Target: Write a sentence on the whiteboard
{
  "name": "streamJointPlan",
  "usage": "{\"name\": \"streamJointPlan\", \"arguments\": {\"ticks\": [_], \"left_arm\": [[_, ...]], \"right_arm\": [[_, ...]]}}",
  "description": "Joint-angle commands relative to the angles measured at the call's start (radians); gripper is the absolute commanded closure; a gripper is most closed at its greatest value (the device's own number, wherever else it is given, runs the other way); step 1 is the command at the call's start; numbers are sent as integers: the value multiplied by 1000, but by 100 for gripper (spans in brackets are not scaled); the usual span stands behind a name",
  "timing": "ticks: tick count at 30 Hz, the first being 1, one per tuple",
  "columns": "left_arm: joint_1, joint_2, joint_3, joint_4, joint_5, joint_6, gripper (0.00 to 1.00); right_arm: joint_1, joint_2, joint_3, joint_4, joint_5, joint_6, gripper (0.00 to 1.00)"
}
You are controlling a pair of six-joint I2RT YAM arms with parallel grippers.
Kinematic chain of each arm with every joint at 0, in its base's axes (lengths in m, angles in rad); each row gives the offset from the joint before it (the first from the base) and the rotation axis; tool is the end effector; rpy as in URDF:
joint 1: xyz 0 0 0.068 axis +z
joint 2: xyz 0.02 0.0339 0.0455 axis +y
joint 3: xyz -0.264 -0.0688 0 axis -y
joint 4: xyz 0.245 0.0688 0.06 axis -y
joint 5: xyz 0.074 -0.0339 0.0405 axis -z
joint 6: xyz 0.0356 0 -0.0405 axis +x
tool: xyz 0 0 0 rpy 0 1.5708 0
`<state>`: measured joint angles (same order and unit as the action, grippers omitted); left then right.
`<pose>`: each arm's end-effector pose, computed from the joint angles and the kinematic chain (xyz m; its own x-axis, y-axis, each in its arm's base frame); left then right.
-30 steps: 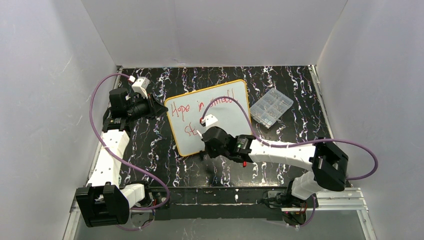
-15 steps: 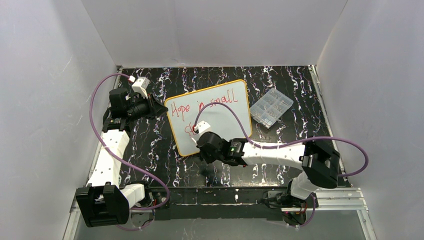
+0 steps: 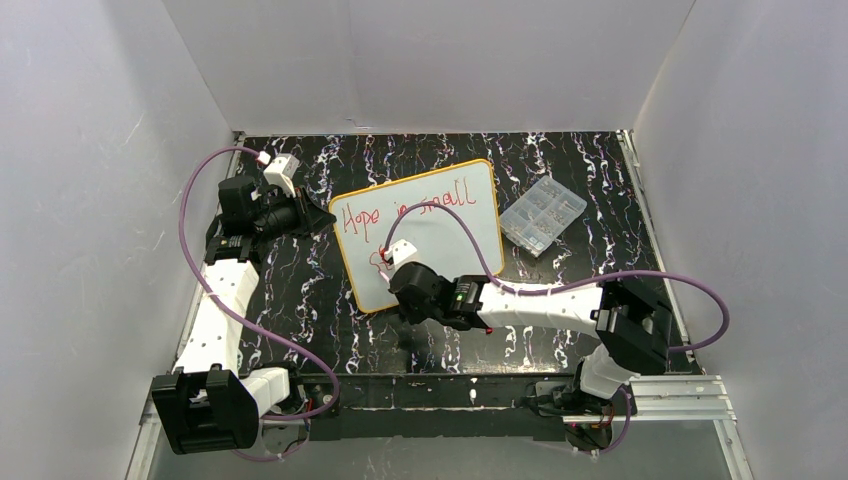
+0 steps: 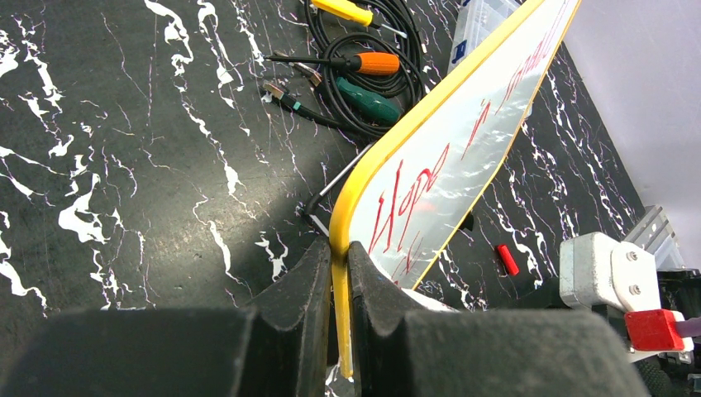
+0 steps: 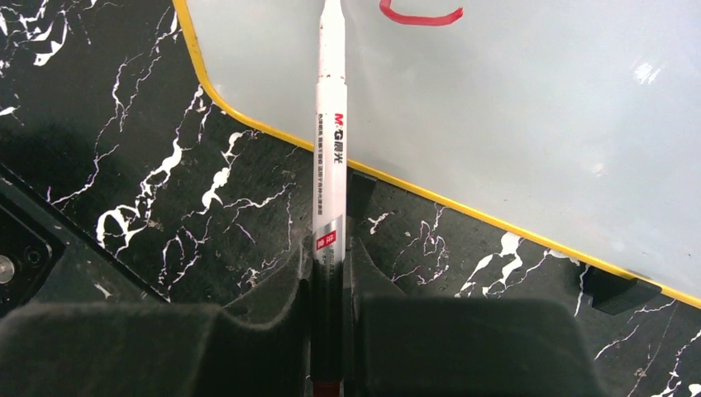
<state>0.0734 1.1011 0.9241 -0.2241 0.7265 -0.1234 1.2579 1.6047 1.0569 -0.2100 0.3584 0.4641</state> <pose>0.2459 -0.0056 0.3256 -0.4547 -0.1257 -0.8817 0.5029 0.7808 -0.3707 0.1188 0.3266 0.2272 -0.5529 -0.3472 -0.7574 -0.6319 0.7673 0.1095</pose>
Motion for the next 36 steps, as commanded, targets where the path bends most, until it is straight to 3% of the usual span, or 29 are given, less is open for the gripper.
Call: {"name": "streamJointPlan", "arguments": {"ticks": [1,21,27,30,36], "left_arm": [[-15,-30,-5,1,46,3,100],[-16,-32,-7,0,44,3,100],[-17,-31,-7,0,44,4,100],[-17,-32,-7,0,44,3,100],[-17,-35,-8,0,44,3,100]], "right_arm": [[1,14,50,7,40,-6,99],[9,38,45,48,-52,17,99],[11,-46,17,140,-64,0,99],[11,-116,-20,164,-14,2,99],[-11,-125,-26,39,88,9,99]]}}
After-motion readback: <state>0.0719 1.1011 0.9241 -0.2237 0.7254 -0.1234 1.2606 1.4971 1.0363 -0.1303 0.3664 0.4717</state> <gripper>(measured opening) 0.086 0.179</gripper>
